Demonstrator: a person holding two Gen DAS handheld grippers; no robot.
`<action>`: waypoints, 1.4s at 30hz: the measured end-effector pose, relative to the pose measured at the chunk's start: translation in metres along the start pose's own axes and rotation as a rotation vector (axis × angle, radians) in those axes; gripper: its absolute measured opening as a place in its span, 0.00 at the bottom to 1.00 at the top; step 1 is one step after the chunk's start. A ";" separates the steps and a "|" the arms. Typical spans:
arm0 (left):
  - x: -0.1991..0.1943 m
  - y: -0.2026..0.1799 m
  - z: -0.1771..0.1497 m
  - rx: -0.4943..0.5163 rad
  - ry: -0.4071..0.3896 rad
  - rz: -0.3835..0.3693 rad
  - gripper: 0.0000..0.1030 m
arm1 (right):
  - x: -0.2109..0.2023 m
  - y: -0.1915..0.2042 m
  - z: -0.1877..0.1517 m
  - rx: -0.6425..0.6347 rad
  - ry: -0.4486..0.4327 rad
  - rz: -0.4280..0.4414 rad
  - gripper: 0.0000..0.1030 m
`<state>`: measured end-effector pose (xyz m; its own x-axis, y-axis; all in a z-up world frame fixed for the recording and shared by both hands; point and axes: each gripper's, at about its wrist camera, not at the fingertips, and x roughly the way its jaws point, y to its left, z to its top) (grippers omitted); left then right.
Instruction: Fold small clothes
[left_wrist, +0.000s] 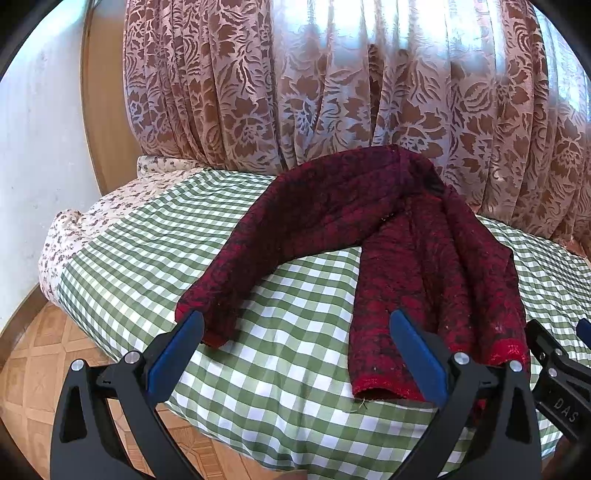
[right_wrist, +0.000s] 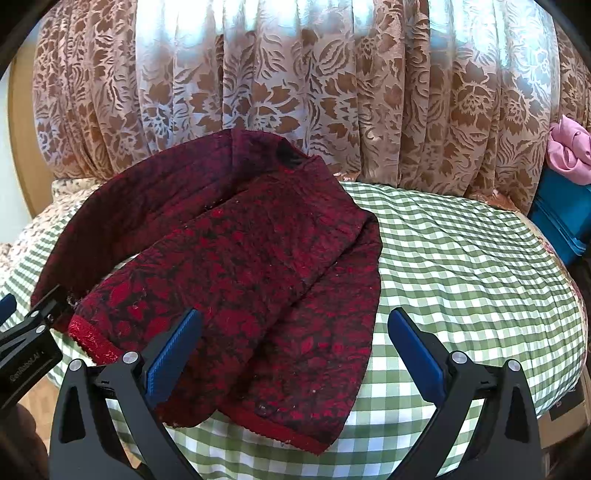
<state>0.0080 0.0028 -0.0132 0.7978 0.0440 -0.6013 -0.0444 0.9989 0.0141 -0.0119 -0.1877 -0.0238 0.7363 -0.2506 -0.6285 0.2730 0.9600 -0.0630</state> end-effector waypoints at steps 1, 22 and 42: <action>0.000 0.000 0.000 0.000 0.000 0.000 0.98 | 0.000 0.000 0.000 0.000 0.000 0.000 0.97; -0.004 0.005 0.003 -0.016 0.004 0.005 0.98 | -0.005 0.005 -0.002 -0.013 -0.005 0.005 0.97; -0.004 0.005 0.003 -0.016 0.004 0.005 0.98 | -0.007 0.007 -0.003 -0.013 -0.008 0.006 0.97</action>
<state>0.0062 0.0073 -0.0078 0.7952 0.0493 -0.6043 -0.0581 0.9983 0.0049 -0.0167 -0.1793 -0.0220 0.7427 -0.2459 -0.6228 0.2604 0.9630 -0.0697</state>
